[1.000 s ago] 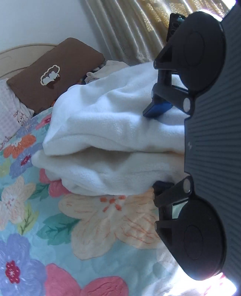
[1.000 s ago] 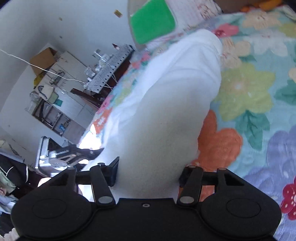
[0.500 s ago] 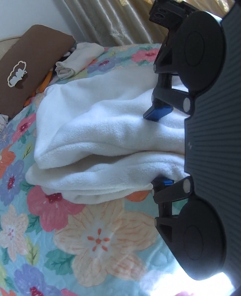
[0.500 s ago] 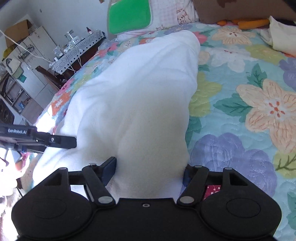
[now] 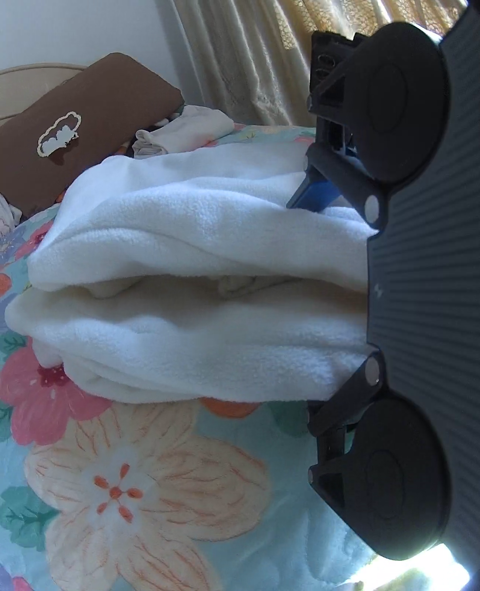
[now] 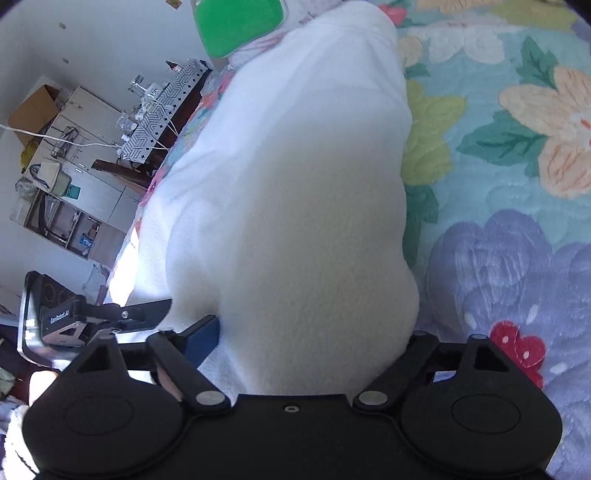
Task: Fold clothes
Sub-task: 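Lift the folded hoodie with both grippers and carry it toward the brown pillow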
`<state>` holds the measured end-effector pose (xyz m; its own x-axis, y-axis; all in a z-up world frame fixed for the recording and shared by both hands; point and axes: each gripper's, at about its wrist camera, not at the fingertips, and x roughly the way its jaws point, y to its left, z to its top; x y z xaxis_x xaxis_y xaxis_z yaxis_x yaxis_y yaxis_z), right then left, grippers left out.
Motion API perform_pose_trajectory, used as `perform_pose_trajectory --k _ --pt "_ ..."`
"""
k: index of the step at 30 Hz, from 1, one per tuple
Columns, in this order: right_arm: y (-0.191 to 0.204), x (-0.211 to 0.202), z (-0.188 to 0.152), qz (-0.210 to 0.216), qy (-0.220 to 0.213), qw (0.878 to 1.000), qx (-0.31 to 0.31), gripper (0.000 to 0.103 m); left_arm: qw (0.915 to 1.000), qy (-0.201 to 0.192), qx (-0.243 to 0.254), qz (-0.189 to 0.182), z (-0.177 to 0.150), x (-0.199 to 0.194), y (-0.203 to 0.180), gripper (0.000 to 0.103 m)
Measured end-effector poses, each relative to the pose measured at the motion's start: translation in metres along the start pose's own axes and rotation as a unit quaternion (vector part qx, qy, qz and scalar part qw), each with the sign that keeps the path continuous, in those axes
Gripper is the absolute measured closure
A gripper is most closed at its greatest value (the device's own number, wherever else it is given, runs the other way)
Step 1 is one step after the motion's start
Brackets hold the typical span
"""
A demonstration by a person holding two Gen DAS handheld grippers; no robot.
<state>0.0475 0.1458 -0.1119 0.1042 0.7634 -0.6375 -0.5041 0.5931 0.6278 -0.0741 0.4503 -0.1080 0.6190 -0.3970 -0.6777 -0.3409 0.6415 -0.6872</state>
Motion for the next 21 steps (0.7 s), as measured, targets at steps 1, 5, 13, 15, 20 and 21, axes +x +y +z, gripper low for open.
perform_pose_trajectory --k 1,5,13,15,20,21 --pt "0.005 -0.005 -0.001 -0.004 -0.011 1.0 -0.014 0.035 0.9999 -0.004 0.012 0.009 0.0 -0.002 -0.006 0.03" --pt "0.025 -0.024 0.0 -0.018 -0.054 0.997 -0.058 0.041 0.9978 -0.018 0.05 0.038 0.0 -0.012 -0.03 0.041" --pt "0.038 -0.061 0.006 -0.025 -0.116 0.99 -0.074 0.042 0.9969 -0.027 0.069 0.026 -0.001 -0.025 -0.063 0.042" --pt "0.037 -0.073 0.004 -0.03 -0.129 0.988 -0.074 0.042 0.9961 -0.028 0.08 0.022 -0.002 -0.022 -0.075 0.042" --pt "0.029 -0.09 0.006 -0.042 -0.153 0.985 -0.066 0.042 0.9932 -0.033 0.108 0.026 -0.002 -0.01 -0.103 0.042" --pt "0.028 -0.092 0.007 -0.044 -0.156 0.985 -0.063 0.042 0.9926 -0.033 0.113 0.028 -0.002 -0.008 -0.108 0.042"
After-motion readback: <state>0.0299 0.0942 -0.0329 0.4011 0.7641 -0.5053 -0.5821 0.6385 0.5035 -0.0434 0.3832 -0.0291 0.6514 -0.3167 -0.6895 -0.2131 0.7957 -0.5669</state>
